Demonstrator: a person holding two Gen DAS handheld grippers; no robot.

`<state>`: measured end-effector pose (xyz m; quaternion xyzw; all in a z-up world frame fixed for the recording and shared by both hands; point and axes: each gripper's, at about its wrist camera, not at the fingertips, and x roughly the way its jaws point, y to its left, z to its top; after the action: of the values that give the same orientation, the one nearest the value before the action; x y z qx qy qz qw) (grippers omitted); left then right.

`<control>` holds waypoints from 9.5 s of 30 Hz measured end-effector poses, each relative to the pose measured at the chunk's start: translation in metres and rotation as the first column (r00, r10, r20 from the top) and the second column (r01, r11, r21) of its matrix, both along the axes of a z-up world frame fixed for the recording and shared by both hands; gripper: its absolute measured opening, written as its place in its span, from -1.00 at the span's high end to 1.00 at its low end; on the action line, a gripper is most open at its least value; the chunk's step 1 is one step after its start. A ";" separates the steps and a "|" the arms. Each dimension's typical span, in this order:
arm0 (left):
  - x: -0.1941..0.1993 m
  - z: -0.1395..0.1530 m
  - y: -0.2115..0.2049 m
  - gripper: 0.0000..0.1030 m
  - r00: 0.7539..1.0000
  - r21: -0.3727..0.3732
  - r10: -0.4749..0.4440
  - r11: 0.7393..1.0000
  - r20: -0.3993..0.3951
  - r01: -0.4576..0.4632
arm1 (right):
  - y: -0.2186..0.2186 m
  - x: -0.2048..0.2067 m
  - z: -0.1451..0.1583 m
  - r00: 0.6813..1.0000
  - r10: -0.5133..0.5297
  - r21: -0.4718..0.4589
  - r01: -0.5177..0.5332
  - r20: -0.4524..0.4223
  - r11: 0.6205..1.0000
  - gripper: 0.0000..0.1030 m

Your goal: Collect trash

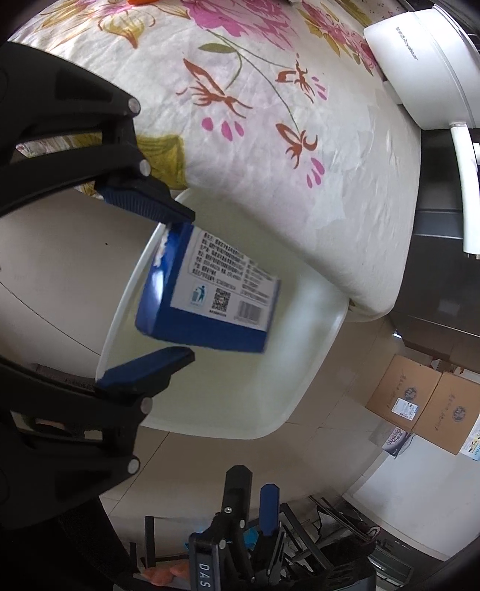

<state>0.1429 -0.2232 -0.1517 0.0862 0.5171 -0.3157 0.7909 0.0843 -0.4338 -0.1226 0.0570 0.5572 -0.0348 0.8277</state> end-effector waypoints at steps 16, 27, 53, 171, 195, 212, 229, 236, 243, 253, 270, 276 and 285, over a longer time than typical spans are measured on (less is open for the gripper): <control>-0.001 0.023 0.060 -0.95 0.993 0.048 0.102 0.993 0.059 -0.105 | 0.014 0.005 0.018 0.999 0.001 -0.008 0.000 0.039 1.000 -0.56; -0.006 0.043 0.149 -0.97 0.964 0.075 0.248 0.964 0.093 -0.255 | 0.067 0.023 0.026 0.995 0.091 -0.030 -0.090 0.049 0.996 -0.59; 0.001 0.038 0.307 -0.97 0.872 0.106 0.485 0.865 0.068 -0.490 | 0.231 0.061 0.042 0.944 0.322 -0.054 -0.318 0.076 0.946 -0.62; 0.004 0.051 0.323 0.28 0.820 -0.021 0.568 0.821 -0.066 -0.571 | 0.292 0.086 0.080 0.913 0.286 0.190 -0.348 0.290 0.918 0.54; 0.014 0.057 0.152 0.28 0.949 -0.095 0.313 0.944 -0.041 -0.316 | 0.123 0.041 0.089 0.959 0.106 0.139 -0.146 0.263 0.979 0.54; 0.000 0.031 0.009 0.28 0.999 -0.163 0.008 0.987 -0.033 -0.013 | 0.035 0.010 0.061 0.983 -0.028 0.107 0.009 0.181 0.994 0.53; 0.017 0.015 -0.006 -0.74 1.000 -0.094 0.026 0.995 0.002 -0.025 | -0.011 -0.001 0.040 0.989 -0.078 0.055 0.072 0.126 0.996 0.53; 0.018 0.025 0.013 -0.92 0.998 -0.085 0.053 0.995 0.026 -0.051 | -0.006 0.001 0.043 0.989 -0.072 0.058 0.065 0.132 0.996 0.53; 0.016 0.033 0.032 -0.93 0.996 -0.089 0.084 0.993 0.041 -0.080 | 0.001 0.008 0.041 0.989 -0.074 0.052 0.068 0.130 0.996 0.52; -0.007 0.034 0.060 -0.93 0.995 -0.026 0.095 0.995 0.007 -0.095 | 0.011 0.015 0.034 0.992 -0.057 0.037 0.053 0.113 0.998 0.52; -0.141 -0.222 0.056 -0.65 0.937 0.316 -0.202 0.903 -0.286 0.291 | 0.036 -0.024 0.052 0.983 0.103 0.059 -0.113 0.150 0.992 0.52; -0.143 -0.279 0.040 -0.65 0.909 0.348 -0.244 0.865 -0.338 0.362 | 0.039 -0.022 0.054 0.980 0.123 0.036 -0.130 0.154 0.991 0.52; -0.128 -0.317 0.037 -0.67 0.917 0.347 -0.217 0.876 -0.335 0.334 | 0.036 -0.013 0.047 0.984 0.122 0.027 -0.126 0.129 0.992 0.52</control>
<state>0.0147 -0.1859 -0.4688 0.2717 0.6611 -0.3237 0.6200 0.0709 -0.3977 -0.0756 0.0388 0.5063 0.0301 0.8610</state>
